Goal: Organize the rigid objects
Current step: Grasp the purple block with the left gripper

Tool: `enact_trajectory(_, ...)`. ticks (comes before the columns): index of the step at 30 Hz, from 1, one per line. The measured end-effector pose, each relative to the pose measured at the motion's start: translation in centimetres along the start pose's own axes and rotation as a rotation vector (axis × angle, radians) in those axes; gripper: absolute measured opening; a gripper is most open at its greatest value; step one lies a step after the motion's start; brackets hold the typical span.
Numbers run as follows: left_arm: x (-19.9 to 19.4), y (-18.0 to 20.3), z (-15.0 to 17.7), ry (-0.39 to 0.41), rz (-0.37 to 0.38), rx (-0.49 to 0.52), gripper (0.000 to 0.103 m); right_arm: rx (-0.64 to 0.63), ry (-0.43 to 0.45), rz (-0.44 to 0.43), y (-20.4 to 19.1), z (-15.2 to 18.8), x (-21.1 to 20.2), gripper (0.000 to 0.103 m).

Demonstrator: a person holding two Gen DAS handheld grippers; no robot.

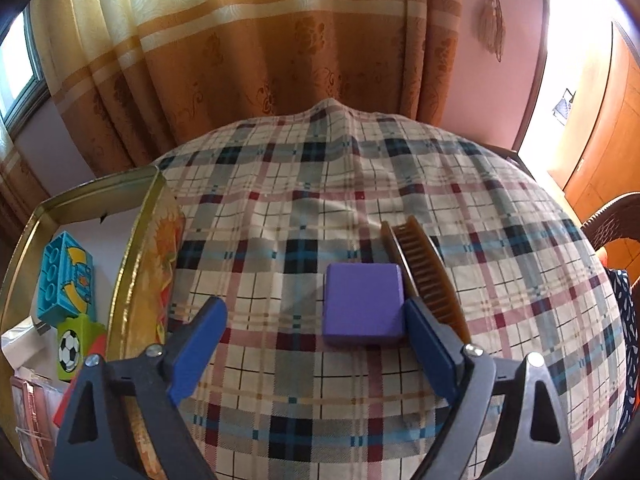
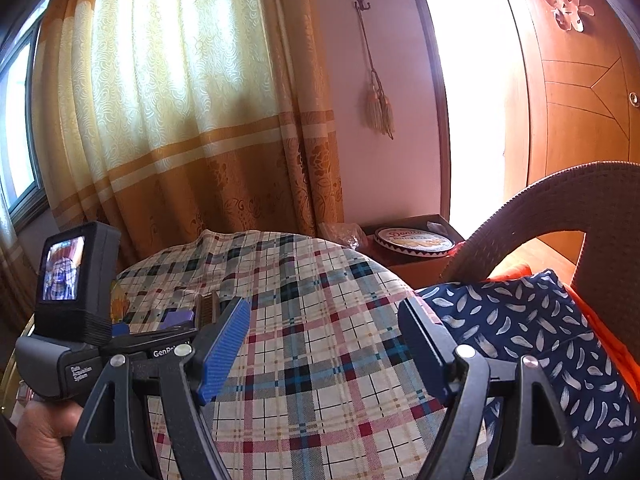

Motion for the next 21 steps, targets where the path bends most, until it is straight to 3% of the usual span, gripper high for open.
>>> enact_trajectory(12, 0.4, -0.1, -0.2, -0.008, 0.009, -0.014, 0.091, -0.001, -0.001, -0.004, 0.0, 0.1, 0.1, 0.078)
enact_trajectory(16, 0.9, 0.0, -0.6, -0.013, 0.032, -0.027, 0.080, 0.011, -0.008, -0.008, 0.1, 0.2, 0.2, 0.078)
enact_trajectory(18, 1.2, 0.1, -0.7, -0.022, 0.057, -0.041, 0.067, 0.017, -0.011, -0.009, 0.1, 0.3, 0.3, 0.078)
enact_trajectory(21, 1.3, 0.4, -0.9, -0.002, 0.058, -0.039, 0.066, 0.021, -0.015, -0.010, 0.2, 0.4, 0.3, 0.078)
Point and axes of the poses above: each gripper's, at about its wrist camera, not at the fingertips, and x roughly the way its jaws point, y to its right, z to its underside, the point moved 6 cm from there along x, roughly the way its jaws point, and after that the axes turned 13 degrees about -z, right-handed, at the moved point
